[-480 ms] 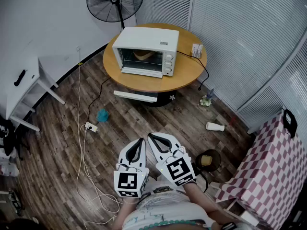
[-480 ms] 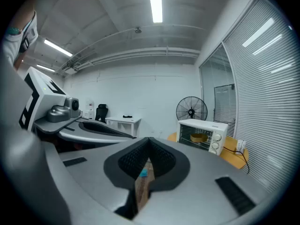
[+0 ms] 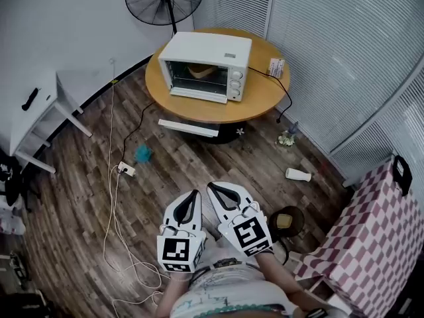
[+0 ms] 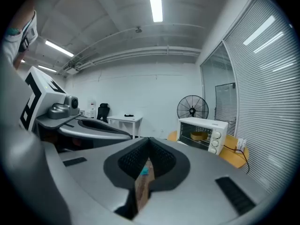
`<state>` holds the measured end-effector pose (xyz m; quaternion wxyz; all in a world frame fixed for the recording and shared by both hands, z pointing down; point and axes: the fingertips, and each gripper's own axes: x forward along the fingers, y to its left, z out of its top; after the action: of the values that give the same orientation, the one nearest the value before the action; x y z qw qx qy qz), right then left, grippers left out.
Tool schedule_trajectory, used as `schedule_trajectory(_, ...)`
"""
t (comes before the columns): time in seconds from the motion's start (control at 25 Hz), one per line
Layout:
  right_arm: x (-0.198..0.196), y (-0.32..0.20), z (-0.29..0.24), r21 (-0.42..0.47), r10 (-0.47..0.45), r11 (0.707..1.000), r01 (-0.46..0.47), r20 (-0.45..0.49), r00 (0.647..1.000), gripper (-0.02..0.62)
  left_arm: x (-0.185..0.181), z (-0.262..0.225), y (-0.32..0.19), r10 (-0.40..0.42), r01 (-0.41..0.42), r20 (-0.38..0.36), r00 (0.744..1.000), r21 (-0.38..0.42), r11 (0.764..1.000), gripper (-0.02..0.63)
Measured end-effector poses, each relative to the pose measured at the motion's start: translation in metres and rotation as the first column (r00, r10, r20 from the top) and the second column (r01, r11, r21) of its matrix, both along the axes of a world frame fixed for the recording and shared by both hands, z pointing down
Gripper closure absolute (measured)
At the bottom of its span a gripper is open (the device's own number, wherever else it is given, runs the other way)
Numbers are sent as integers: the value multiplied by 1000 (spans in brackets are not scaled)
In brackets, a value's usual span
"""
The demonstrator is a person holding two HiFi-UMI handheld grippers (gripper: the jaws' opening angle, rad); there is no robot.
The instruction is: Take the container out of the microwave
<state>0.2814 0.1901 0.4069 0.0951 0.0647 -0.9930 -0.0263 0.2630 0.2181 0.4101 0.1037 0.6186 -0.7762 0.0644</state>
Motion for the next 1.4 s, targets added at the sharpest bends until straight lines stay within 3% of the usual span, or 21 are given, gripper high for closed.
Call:
schedule_trajectory(0.44,-23,-21,3,-8,15,1000,-15,-2,1000,601,-27,2,-18,-4,4,-7,1000,0,1000,592)
schedule_trajectory(1.04,-117,-97,-5,14,85,996,-85,1,996,601,-119,-6,-104,105,-105,1,994,18,994,592)
schedule_trajectory(1.4,-160,-124,-2,17,129,992,-128,-38,991,601,-164,-8,-130,138,-138,-21,990,16,990,592)
